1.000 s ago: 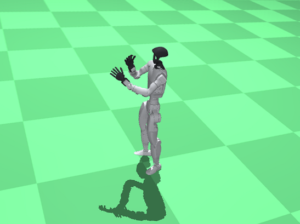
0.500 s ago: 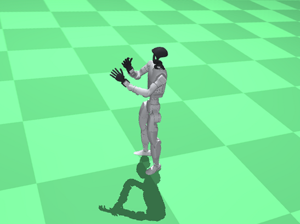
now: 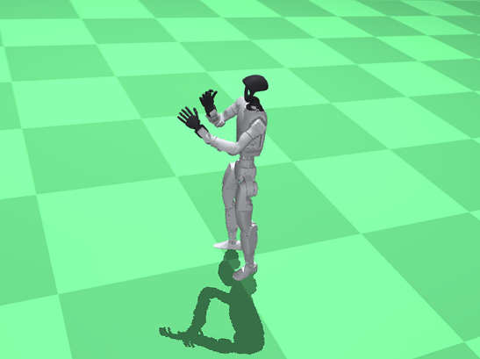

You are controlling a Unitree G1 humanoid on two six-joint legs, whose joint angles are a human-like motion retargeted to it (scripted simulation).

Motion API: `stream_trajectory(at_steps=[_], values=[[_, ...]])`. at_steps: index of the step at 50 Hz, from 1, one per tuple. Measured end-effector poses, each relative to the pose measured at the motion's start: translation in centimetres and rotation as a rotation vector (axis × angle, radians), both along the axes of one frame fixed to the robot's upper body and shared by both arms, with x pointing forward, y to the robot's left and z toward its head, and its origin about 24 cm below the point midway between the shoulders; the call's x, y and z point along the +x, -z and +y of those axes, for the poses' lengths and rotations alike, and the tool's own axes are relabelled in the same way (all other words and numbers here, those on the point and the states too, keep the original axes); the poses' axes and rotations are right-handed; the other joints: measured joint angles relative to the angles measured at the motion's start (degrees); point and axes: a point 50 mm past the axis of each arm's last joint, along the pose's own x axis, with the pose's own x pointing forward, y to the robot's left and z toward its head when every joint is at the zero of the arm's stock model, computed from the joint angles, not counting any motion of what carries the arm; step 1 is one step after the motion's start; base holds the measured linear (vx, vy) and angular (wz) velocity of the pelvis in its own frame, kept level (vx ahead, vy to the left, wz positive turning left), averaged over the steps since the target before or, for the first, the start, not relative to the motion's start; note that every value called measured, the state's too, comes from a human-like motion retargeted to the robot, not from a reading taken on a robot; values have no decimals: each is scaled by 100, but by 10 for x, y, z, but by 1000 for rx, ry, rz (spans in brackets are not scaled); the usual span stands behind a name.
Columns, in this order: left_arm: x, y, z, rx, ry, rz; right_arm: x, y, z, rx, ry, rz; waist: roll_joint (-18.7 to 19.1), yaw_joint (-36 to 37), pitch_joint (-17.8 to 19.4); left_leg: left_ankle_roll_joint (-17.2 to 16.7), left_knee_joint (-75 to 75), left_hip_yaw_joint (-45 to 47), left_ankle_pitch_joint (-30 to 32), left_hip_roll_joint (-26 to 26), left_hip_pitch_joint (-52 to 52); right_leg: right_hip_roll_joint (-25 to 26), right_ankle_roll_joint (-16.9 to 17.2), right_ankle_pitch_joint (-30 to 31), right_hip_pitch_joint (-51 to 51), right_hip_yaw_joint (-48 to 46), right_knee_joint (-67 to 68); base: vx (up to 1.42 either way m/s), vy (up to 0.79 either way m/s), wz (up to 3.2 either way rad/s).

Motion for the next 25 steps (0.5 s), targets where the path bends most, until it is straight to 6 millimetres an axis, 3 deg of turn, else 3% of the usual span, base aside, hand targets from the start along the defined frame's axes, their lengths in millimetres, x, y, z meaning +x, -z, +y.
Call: stream_trajectory(at_steps=[3,6,9,11,13,15,17,20,22,23,25], values=[[-1,2,2,-6,13,1,-50,-36,-7,146,-149,-268,1,-7,-14,21,-13,16,15,14,-22,29,7,19,-30,14,-22,0,0,0],[0,2,4,-2,18,6,-104,-63,-31,328,-188,-573,-36,-4,-36,43,-32,5,37,12,-56,35,7,27,-56,3,-45,0,0,0],[0,-1,3,4,21,-26,-152,-65,-57,558,-123,-871,-81,27,-62,32,-45,-13,57,17,-92,45,7,27,-80,-19,-61,0,0,0],[-1,-3,2,-8,23,-50,-169,-57,-70,676,-85,-988,-100,52,-87,14,-46,-22,63,25,-109,54,7,25,-87,-32,-70,0,0,0],[-2,-5,2,-24,23,-69,-169,-51,-74,704,-56,-980,-116,74,-89,-6,-41,-31,62,31,-114,58,7,22,-84,-44,-72,0,0,0],[-3,-7,-1,-31,24,-72,-148,-49,-67,604,-42,-821,-114,91,-53,-22,-37,-48,56,30,-94,50,7,12,-58,-62,-57,0,0,0],[-2,-6,-3,-16,27,-45,-101,-44,-49,388,-65,-517,-96,86,-19,-21,-28,-65,38,14,-58,24,7,2,-15,-74,-42,0,0,0],[1,-3,-6,12,22,16,-26,-16,-26,139,-95,-56,-66,65,30,4,-18,-88,10,-17,-8,-23,3,-11,45,-92,-21,0,0,0],[2,-2,-6,4,12,28,-20,-12,-26,188,-103,12,-54,67,30,3,-15,-89,6,-11,-7,-18,1,-10,49,-97,-25,0,0,0],[2,-2,-5,-6,10,25,-30,-18,-28,259,-137,-30,-47,65,28,2,-16,-90,8,-8,-12,-13,5,-9,47,-100,-30,0,0,0],[2,-2,-3,-17,15,18,-70,-38,-41,395,-254,-236,-38,50,27,6,-22,-96,15,0,-24,0,7,-13,37,-108,-36,0,0,0]])
